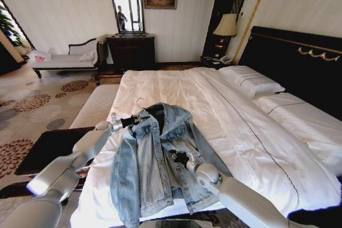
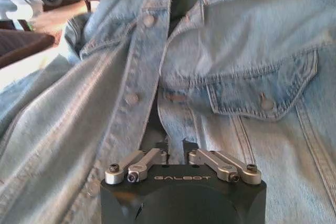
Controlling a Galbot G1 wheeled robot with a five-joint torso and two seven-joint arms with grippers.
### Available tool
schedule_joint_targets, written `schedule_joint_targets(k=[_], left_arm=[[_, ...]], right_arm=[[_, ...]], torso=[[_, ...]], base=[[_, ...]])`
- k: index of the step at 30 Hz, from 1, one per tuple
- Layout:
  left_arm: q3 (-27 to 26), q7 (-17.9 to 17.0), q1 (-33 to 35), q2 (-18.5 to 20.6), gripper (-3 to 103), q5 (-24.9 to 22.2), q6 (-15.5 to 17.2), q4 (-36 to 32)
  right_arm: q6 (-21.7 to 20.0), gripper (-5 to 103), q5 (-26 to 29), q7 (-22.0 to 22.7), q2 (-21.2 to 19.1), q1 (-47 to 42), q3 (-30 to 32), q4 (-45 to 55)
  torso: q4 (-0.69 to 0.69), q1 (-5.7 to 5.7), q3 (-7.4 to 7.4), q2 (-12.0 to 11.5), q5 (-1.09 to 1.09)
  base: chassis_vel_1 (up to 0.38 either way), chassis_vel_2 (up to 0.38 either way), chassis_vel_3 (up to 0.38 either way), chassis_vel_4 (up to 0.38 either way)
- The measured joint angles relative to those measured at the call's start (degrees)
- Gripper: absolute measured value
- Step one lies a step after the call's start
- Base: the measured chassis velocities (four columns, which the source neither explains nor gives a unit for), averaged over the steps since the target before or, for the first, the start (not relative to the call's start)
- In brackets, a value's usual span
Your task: Pick up the clothes from the bed and hang them on the clothes hanger.
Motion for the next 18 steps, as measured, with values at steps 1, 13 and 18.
schedule_joint_targets(k=[1,13,18], left_arm=[[0.0,0.0,0.0,0.0,17,0.0,0.0,0.0],[-0.5,0.1,2.0,-1.3,17,1.6,0.0,1.6],[-0.5,0.1,2.3,-1.5,17,2.1,0.1,1.7]], right_arm=[[0.1,14,0.0,0.1,-0.1,-0.1,0.0,0.2],[1.1,63,1.8,4.2,0.3,4.7,1.9,4.5],[1.1,85,0.6,6.1,3.9,11.0,0.8,0.2]], torso=[[0.0,0.0,0.0,0.0,0.0],[0.0,0.0,0.0,0.0,-0.01],[0.0,0.01,0.0,0.0,-0.01]], base=[[0.0,0.0,0.0,0.0],[0.0,0.0,0.0,0.0],[0.0,0.0,0.0,0.0]])
